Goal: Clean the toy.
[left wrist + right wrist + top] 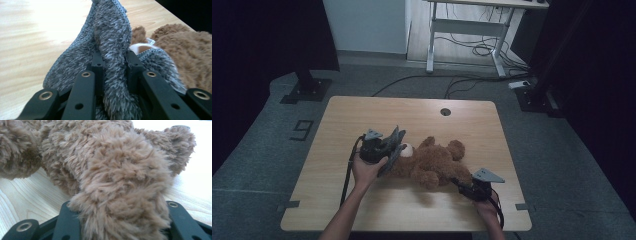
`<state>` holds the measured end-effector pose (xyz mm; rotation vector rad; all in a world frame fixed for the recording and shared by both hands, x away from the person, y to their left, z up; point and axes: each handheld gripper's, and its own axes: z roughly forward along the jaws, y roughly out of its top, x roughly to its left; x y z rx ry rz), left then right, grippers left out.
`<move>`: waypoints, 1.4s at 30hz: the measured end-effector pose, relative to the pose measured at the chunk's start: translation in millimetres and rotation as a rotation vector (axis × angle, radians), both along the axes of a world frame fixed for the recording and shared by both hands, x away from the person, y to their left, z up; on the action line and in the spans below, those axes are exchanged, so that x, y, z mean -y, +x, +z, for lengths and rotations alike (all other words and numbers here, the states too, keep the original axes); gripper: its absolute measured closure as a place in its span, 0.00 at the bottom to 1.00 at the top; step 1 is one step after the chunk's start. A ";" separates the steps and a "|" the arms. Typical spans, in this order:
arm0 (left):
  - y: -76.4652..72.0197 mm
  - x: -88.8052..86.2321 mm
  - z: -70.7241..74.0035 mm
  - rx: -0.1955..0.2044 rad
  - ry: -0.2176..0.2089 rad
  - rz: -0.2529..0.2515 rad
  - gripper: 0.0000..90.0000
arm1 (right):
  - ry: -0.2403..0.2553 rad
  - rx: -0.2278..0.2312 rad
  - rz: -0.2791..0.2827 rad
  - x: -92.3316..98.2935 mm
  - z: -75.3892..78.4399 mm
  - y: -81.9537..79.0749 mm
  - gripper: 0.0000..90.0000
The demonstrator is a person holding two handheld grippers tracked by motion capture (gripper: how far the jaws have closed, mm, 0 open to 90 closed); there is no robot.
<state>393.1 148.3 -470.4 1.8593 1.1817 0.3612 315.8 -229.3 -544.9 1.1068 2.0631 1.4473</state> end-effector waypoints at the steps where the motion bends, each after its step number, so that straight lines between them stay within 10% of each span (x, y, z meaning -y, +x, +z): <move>1: -0.6 -1.6 -1.6 0.003 0.015 0.005 0.82 | -0.001 -0.004 0.001 -0.3 -0.5 0.3 0.61; 14: -10.5 -34.9 -53.6 -0.118 0.092 0.033 0.82 | -0.003 -0.016 -0.002 -0.5 -2.5 0.1 0.61; 19: -14.7 -40.7 -49.5 -0.115 0.064 0.030 0.82 | 0.003 -0.017 -0.003 -0.1 -3.2 0.8 0.61; 25: -26.0 -44.0 -10.2 -0.008 0.021 0.024 0.82 | -0.004 -0.015 -0.001 0.9 -2.6 0.8 0.61; 34: -50.7 20.6 51.2 0.158 -0.008 -0.152 0.82 | -0.006 -0.016 -0.001 0.8 -2.4 0.8 0.61; 42: -44.4 94.8 55.6 0.143 0.014 -0.285 0.82 | -0.003 -0.018 0.002 1.0 -2.5 0.7 0.61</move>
